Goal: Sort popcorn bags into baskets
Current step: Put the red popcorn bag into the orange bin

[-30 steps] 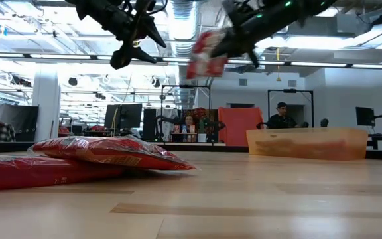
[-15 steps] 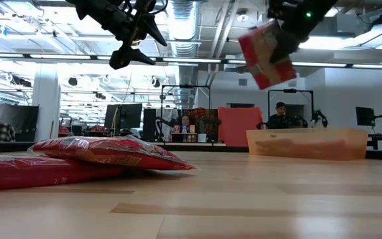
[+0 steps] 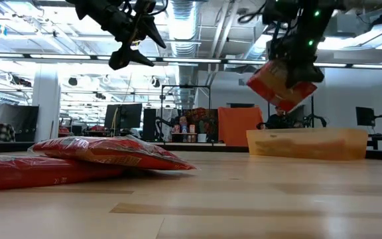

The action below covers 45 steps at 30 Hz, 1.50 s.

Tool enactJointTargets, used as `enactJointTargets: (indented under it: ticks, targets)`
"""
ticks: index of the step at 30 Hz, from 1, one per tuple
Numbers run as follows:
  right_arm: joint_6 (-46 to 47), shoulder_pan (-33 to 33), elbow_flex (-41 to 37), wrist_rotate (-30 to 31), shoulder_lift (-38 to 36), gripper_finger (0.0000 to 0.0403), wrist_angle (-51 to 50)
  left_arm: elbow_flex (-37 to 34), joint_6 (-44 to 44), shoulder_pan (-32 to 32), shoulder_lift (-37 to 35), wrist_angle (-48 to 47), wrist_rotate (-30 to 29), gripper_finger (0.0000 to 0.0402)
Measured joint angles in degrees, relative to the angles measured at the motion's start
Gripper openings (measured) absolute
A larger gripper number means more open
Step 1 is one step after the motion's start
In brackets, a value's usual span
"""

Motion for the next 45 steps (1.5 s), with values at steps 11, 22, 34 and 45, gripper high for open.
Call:
enactJointTargets:
  ticks: [11, 22, 34, 45]
  targets:
    - [-3.5, -2.7, 0.0, -1.4, 3.5, 0.0022, 3.7, 0.0, 1.5, -0.1, 0.0, -2.5, -0.8, 0.0245]
    - [-9.8, 8.8, 0.0, 5.9, -4.8, 0.0025, 14.5, 0.0, -6.5, 1.2, 3.9, 16.9, 9.6, 0.0245]
    - [-23.4, 24.9, 0.0, 20.2, -8.5, 0.0038, 19.6, 0.0, -37.1, 0.1, 22.0, 54.7, 22.2, 0.0245]
    - [-24.4, 26.5, 0.0, 20.7, -6.3, 0.004, 21.0, 0.4, -44.2, -4.6, 29.7, 63.4, 20.6, 0.0245]
